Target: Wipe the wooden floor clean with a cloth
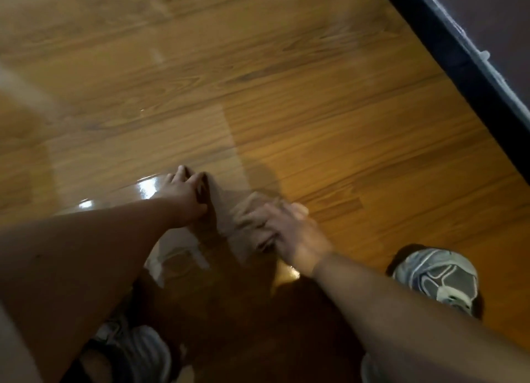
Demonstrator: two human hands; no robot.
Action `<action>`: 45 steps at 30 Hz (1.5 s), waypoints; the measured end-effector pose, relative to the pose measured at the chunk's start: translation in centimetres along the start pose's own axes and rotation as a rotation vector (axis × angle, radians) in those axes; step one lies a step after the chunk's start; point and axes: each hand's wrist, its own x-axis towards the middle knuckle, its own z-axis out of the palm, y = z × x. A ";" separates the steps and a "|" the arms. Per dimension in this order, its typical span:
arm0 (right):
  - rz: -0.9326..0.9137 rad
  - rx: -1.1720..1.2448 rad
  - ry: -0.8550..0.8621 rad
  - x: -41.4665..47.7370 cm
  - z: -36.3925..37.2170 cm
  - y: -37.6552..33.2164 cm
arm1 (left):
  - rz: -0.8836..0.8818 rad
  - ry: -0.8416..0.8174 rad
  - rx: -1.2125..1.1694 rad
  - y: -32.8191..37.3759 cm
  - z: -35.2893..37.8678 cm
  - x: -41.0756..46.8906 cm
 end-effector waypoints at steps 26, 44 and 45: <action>0.898 0.113 0.454 16.4 -10.2 9.5 | -0.049 -0.055 -0.148 -3.1 -5.7 9.1; 0.747 0.296 0.359 24.3 -14.3 8.7 | -0.189 0.170 -0.548 -2.0 -4.7 9.8; 0.542 0.331 0.283 25.0 -13.6 5.9 | -0.219 0.268 -0.618 -1.4 -4.5 10.2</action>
